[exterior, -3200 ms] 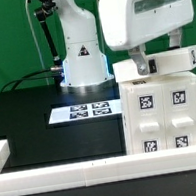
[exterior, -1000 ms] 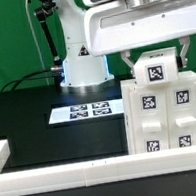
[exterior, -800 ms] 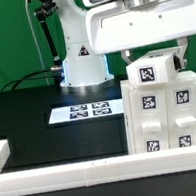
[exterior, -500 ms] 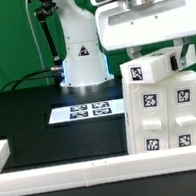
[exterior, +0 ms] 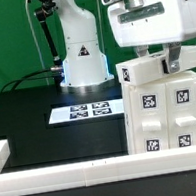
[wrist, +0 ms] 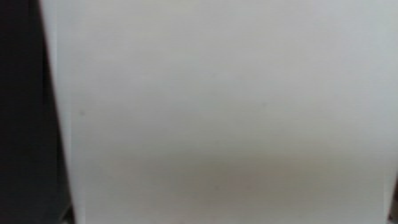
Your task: Assemble cabinet
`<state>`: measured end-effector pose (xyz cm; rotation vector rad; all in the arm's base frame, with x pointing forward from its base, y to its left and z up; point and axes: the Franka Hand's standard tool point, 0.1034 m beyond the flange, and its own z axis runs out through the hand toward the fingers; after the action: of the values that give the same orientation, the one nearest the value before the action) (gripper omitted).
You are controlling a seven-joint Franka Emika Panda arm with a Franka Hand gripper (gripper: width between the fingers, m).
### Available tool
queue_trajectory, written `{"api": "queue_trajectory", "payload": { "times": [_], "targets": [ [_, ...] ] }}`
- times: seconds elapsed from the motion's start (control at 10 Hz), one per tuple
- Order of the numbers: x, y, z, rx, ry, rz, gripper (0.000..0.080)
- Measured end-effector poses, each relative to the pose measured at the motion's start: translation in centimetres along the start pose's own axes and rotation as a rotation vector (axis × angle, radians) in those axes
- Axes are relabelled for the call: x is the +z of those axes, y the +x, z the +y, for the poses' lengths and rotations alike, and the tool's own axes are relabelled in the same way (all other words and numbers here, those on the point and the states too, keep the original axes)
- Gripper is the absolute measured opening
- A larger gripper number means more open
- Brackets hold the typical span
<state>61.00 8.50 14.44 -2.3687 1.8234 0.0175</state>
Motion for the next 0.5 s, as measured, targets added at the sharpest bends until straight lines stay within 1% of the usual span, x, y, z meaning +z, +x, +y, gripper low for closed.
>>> {"api": "queue_trajectory", "payload": {
  "times": [0.5],
  "targets": [
    [0.02, 0.06, 0.02, 0.391, 0.0, -0.017, 0.0541]
  ]
}}
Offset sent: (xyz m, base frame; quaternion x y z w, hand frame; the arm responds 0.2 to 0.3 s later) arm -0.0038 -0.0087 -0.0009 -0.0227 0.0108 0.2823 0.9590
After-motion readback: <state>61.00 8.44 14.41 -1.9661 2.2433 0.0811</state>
